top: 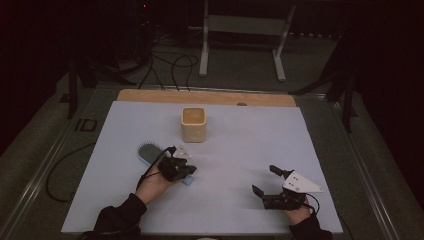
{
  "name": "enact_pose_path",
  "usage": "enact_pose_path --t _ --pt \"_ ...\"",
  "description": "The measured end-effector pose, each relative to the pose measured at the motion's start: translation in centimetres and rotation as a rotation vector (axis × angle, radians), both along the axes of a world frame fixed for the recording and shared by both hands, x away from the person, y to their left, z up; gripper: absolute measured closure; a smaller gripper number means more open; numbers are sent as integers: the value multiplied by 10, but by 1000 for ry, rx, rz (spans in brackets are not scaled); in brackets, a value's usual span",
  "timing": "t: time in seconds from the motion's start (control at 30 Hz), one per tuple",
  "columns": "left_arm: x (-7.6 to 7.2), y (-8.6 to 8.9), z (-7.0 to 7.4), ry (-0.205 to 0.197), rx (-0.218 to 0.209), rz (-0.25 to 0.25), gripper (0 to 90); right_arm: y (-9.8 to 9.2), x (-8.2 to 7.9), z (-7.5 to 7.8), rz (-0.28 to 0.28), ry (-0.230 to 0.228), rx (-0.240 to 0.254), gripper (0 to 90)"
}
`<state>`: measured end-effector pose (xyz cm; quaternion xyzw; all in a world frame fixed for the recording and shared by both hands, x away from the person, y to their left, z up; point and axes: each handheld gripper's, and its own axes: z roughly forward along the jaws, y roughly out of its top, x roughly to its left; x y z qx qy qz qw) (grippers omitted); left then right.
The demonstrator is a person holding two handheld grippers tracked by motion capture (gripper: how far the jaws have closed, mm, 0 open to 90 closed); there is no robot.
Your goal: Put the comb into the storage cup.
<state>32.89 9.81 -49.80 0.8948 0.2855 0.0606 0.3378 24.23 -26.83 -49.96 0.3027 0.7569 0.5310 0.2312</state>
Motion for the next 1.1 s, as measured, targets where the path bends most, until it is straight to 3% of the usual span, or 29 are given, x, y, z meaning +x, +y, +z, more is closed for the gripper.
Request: enact_pose_path --t 0.47,1.1 --pt "-6 6 -4 27 10 0 900 0 0 0 2 -1 0 83" --pt "-27 31 -1 41 23 18 900 0 0 0 -1 3 3 83"
